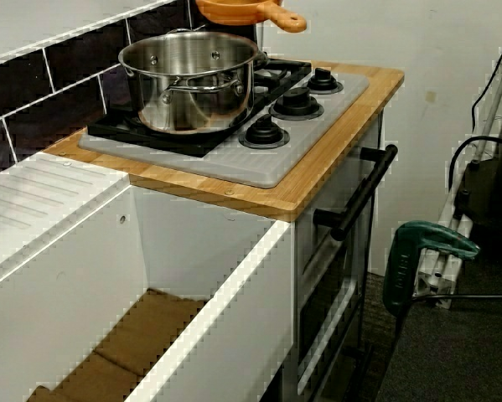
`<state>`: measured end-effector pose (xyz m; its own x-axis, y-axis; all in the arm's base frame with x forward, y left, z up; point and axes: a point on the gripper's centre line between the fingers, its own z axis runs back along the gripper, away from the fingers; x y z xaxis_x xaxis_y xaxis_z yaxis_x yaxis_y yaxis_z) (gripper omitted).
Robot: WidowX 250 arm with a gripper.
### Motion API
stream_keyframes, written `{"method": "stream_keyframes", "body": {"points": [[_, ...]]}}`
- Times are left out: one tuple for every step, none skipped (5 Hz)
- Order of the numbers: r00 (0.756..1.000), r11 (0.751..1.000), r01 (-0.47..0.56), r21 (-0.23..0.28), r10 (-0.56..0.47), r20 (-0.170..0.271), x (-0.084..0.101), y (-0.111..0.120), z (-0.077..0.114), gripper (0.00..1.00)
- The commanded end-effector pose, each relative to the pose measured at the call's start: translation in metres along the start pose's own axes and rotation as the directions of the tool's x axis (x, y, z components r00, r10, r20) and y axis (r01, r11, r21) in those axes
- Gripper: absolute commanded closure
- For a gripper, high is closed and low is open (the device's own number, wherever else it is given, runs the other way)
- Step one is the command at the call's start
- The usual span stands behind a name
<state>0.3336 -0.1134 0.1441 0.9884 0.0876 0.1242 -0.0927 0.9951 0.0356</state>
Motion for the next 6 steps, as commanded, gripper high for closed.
{"method": "stream_keyframes", "body": {"points": [[0.996, 0.998, -0.054, -0.016, 0.055, 0.067, -0.003, 0.023, 0.043, 1.0], [0.994, 0.997, -0.071, -0.011, 0.071, 0.081, -0.005, 0.029, 0.043, 1.0], [0.993, 0.997, -0.072, -0.006, 0.072, 0.093, 0.0, 0.032, 0.041, 1.0], [0.992, 0.998, -0.067, 0.001, 0.066, 0.11, 0.007, 0.034, 0.037, 1.0], [0.991, 0.997, -0.073, -0.003, 0.073, 0.11, 0.013, 0.033, 0.032, 1.0], [0.991, 0.997, -0.082, 0.0, 0.082, 0.109, 0.021, 0.032, 0.025, 1.0]]}}
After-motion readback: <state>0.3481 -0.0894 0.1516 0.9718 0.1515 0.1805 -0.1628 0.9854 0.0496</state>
